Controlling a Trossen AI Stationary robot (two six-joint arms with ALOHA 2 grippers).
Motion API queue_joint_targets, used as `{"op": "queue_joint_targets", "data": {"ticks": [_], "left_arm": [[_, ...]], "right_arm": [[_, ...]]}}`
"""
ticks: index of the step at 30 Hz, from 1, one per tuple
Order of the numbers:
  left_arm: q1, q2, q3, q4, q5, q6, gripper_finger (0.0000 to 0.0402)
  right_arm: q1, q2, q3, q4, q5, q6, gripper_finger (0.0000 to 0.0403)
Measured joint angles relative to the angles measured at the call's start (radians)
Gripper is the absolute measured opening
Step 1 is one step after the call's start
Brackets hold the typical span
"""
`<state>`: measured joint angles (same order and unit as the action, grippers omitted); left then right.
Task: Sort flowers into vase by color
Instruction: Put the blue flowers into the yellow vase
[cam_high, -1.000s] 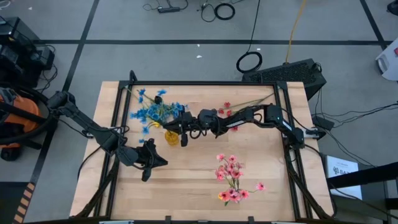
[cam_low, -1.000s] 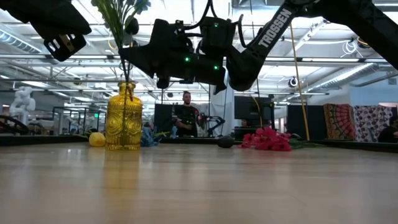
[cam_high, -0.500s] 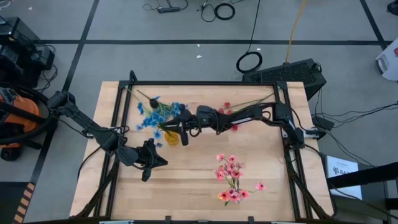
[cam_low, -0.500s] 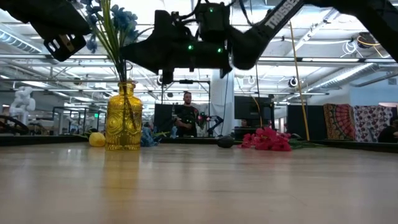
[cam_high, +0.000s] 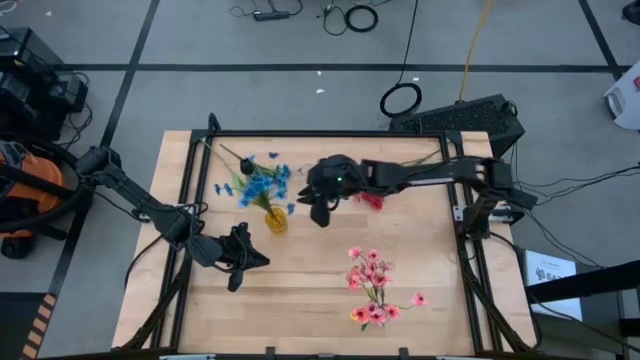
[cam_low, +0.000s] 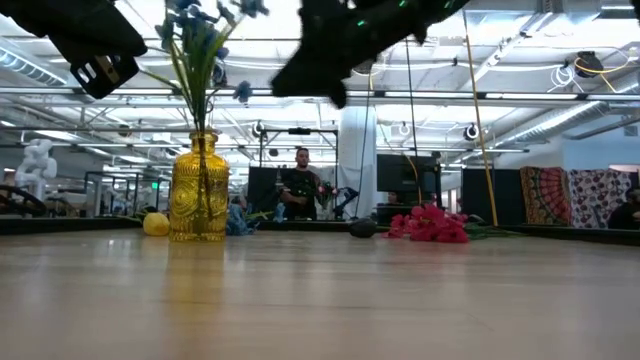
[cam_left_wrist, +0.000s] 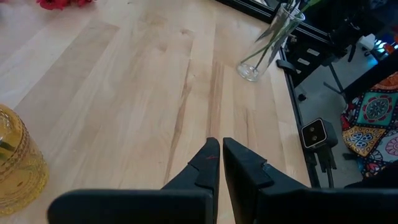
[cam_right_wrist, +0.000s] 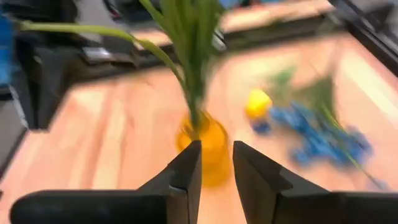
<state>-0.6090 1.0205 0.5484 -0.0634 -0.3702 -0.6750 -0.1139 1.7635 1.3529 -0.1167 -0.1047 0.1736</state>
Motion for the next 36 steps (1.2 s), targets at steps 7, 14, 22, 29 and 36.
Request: {"op": "queue_joint_targets", "data": {"ticks": [7, 14, 22, 29, 36], "left_arm": [[0.000, 0.000, 0.000, 0.003, 0.000, -0.001, 0.0026], [0.000, 0.000, 0.000, 0.005, -0.025, -0.001, 0.0026], [-0.002, 0.000, 0.000, 0.006, -0.014, -0.003, 0.0026], [0.001, 0.000, 0.000, 0.007, -0.054, -0.001, 0.0026], [0.002, 0.000, 0.000, 0.034, -0.067, -0.002, 0.0026]], "right_arm": [[-0.002, -0.178, 0.000, -0.358, 0.031, 0.125, 0.0084], [-0.001, -0.285, 0.000, -0.741, 0.105, 0.189, 0.0084], [-0.009, -0.376, -0.108, -0.882, 0.103, 0.102, 0.0083], [-0.019, -0.588, -0.380, -0.821, 0.097, 0.196, 0.0083], [-0.023, -0.795, -0.599, -0.754, 0.068, 0.275, 0.0083]]}}
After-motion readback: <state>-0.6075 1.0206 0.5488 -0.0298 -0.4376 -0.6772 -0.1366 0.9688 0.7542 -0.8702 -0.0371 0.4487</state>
